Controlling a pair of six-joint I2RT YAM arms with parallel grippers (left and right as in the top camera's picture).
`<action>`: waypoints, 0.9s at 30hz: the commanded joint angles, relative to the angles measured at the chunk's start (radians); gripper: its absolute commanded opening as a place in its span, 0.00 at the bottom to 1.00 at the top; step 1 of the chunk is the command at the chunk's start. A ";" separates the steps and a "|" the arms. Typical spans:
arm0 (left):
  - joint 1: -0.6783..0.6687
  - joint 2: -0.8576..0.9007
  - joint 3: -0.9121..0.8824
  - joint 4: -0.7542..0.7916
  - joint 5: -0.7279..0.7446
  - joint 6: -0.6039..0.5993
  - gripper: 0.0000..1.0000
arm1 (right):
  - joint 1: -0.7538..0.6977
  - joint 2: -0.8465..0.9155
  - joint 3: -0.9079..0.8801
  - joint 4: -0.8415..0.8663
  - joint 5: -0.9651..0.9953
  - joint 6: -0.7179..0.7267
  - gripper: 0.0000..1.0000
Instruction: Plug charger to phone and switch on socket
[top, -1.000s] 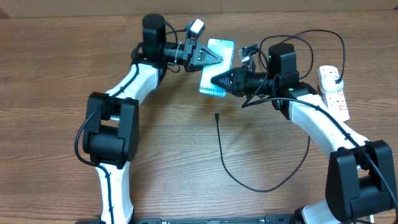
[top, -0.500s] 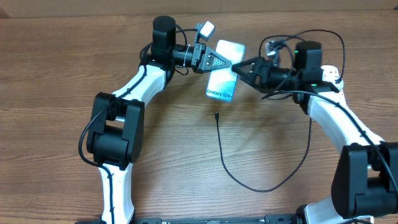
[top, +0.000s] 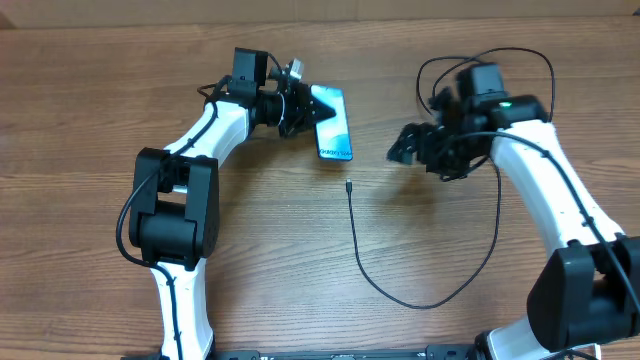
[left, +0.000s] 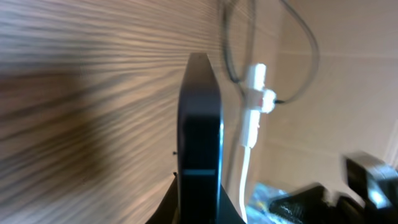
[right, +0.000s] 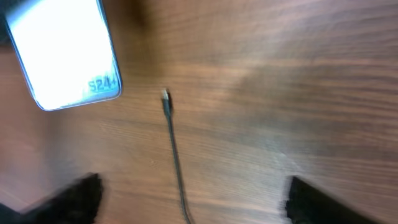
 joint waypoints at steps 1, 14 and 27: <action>-0.005 -0.051 0.109 -0.170 -0.216 0.141 0.04 | 0.063 -0.008 0.005 -0.004 0.117 -0.032 1.00; -0.120 -0.057 0.388 -0.730 -0.848 0.283 0.04 | 0.184 0.003 -0.061 0.093 0.156 -0.012 0.68; -0.169 0.023 0.382 -0.753 -0.902 0.248 0.04 | 0.258 0.062 -0.178 0.257 0.257 -0.006 0.66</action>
